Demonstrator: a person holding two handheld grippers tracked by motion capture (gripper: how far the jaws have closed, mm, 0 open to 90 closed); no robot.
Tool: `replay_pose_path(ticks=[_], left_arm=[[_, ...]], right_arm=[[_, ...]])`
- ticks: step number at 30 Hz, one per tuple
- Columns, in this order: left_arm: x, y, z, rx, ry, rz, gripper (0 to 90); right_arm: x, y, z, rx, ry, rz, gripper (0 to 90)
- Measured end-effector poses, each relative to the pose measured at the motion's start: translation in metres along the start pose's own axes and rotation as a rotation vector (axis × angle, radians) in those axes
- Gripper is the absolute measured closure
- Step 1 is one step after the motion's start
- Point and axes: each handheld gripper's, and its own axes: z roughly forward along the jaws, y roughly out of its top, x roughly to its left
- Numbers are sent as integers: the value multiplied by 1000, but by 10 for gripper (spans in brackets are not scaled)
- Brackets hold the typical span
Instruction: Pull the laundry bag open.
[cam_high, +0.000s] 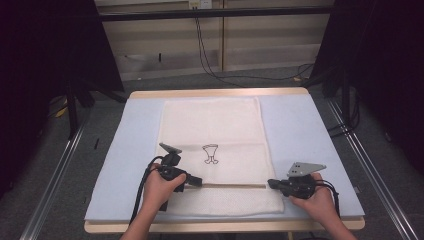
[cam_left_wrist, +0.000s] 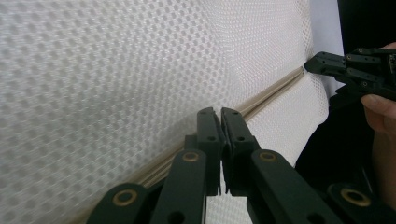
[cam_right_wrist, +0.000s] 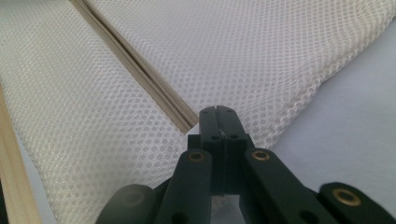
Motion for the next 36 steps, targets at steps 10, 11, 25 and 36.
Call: replay_pose_path(ticks=[10, 11, 25, 36], left_arm=[[11, -9, -18, -26, -10, -39, 873], [13, -8, -20, -9, -10, -22, 873], [27, -19, -49, -74, -23, -51, 873], [45, -29, -69, -111, -23, -83, 873]], right_arm=[[0, 0, 0, -1, -1, 4, 900], [0, 0, 0, 0, 0, 2, 900], [-1, 0, 0, 1, 6, 19, 900], [-1, 0, 1, 0, 4, 23, 900]])
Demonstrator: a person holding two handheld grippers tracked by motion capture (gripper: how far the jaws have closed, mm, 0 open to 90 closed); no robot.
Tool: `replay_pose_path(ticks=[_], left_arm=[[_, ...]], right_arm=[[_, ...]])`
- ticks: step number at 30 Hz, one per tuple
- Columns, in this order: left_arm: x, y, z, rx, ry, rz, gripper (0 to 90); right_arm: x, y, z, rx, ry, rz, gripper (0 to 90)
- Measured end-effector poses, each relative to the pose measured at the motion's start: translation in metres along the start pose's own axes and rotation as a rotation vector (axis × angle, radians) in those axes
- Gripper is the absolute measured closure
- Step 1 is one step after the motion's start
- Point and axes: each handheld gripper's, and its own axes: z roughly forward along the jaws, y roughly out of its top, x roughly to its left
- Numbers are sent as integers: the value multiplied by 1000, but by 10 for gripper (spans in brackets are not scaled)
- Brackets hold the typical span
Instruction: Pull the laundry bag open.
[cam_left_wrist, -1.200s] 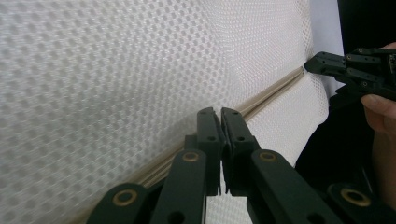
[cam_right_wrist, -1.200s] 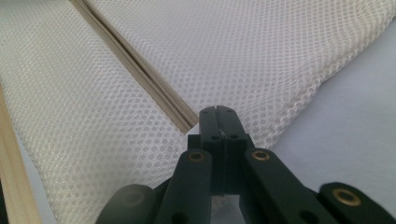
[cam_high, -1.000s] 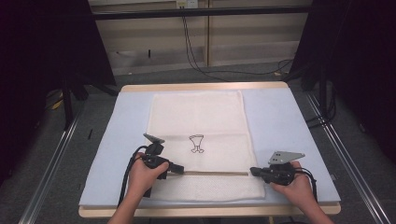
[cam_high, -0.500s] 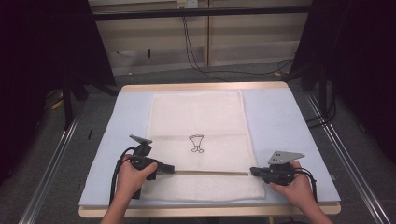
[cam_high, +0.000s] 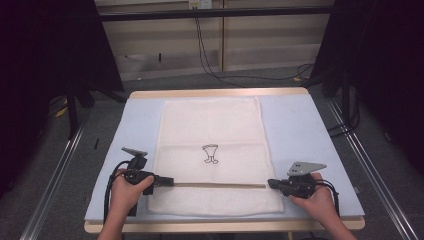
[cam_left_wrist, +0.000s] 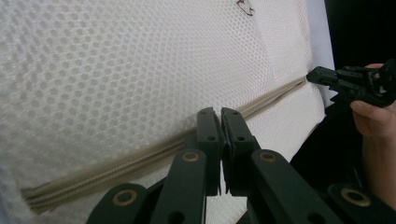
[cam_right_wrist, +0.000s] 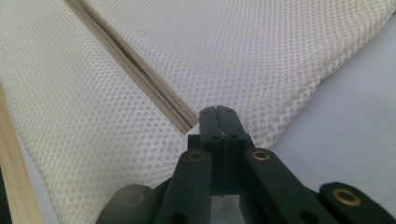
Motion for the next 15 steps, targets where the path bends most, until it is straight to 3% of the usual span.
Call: replay_pose_path(ticks=[8, 15], left_arm=[[11, -4, -19, -27, 39, -2, 872], [24, -8, -32, -54, 67, -29, 872]], right_arm=[[0, 0, 0, -1, -1, -2, 900], [1, 0, 0, -1, -5, -6, 900]])
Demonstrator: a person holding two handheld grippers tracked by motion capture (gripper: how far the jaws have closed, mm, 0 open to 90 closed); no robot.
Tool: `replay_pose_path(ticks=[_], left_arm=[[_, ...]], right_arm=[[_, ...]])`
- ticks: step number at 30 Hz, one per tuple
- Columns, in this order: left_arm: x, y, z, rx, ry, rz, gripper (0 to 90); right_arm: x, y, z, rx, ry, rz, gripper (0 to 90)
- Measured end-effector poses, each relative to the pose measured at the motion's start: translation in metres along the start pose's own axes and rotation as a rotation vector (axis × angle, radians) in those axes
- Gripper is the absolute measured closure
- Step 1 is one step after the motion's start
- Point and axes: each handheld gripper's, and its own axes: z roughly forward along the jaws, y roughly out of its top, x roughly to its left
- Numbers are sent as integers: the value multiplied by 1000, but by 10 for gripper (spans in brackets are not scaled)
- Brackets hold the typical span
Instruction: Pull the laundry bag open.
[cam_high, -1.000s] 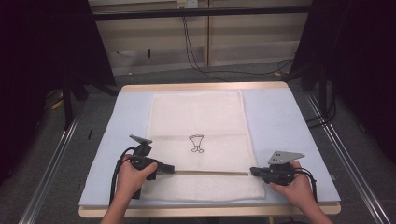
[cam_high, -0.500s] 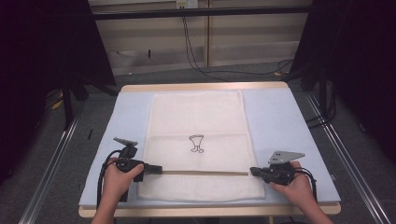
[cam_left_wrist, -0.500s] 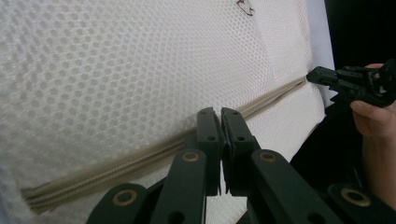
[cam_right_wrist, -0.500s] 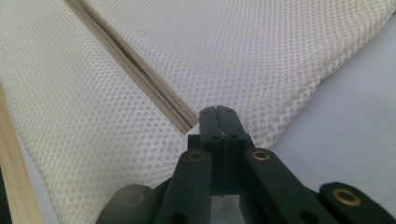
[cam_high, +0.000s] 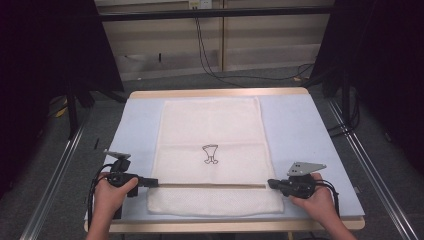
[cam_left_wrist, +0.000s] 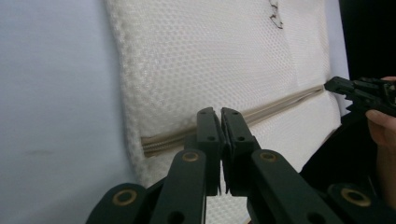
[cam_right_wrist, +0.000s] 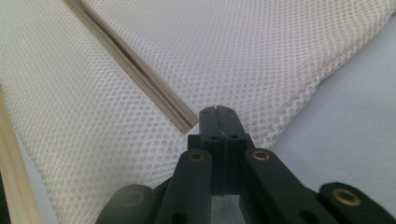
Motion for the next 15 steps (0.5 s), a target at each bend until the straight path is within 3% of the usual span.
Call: replay_pose_path(ticks=[5, 9, 15], left_arm=[[11, -2, -11, -12, 71, -22, 873], [21, -4, -17, -20, 49, -41, 872], [20, -4, -15, -8, 70, -37, 872]], right_arm=[[0, 0, 0, -2, 0, -1, 900], [0, 0, 0, -2, 0, -2, 900], [0, 0, 0, -1, 2, -2, 900]])
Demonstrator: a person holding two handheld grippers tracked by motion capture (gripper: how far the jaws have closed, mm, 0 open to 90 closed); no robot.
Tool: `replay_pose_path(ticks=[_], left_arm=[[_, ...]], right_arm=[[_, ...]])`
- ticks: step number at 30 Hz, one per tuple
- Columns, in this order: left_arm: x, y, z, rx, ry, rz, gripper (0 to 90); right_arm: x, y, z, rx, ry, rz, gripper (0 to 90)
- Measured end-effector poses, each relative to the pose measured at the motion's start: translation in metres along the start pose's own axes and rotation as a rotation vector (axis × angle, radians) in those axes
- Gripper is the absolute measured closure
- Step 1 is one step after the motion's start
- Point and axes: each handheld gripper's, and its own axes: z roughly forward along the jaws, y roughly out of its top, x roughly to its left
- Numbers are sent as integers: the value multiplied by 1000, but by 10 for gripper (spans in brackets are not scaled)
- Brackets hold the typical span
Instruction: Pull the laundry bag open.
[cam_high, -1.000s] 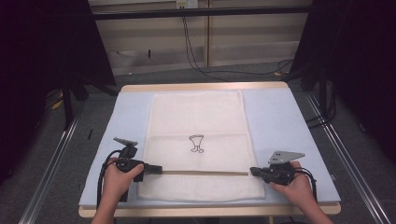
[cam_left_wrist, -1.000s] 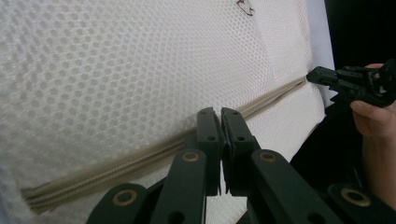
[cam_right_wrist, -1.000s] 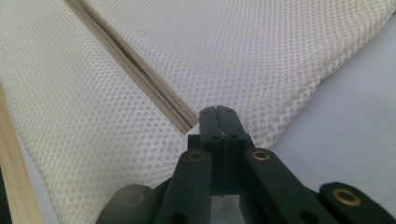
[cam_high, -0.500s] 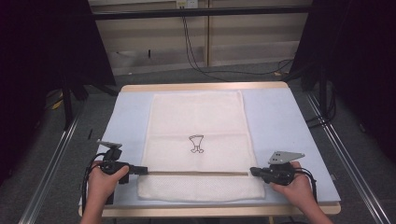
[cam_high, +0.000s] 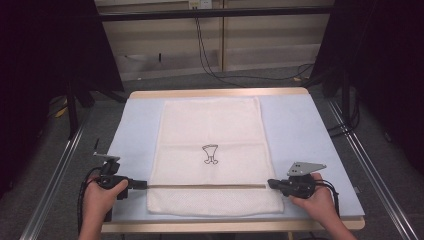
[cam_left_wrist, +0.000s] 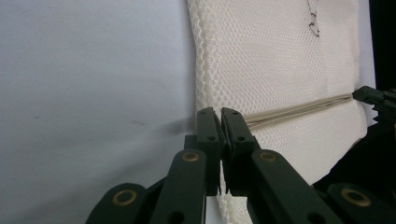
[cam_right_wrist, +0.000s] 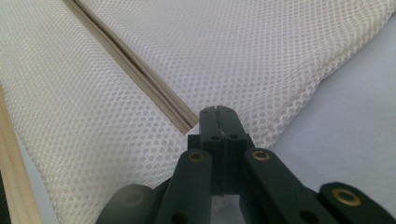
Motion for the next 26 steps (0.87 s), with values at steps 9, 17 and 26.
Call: replay_pose_path(ticks=[9, 17, 26], left_arm=[[-2, 2, -16, -165, 43, 33, 653], [-5, 6, -12, -339, 208, 114, 394], [6, 12, 4, -415, 408, 256, 240]], right_arm=[[-4, 5, -11, -68, -7, 48, 678], [-30, 1, -23, -112, -223, 46, 311], [-46, -3, -21, -37, -356, 30, 178]])
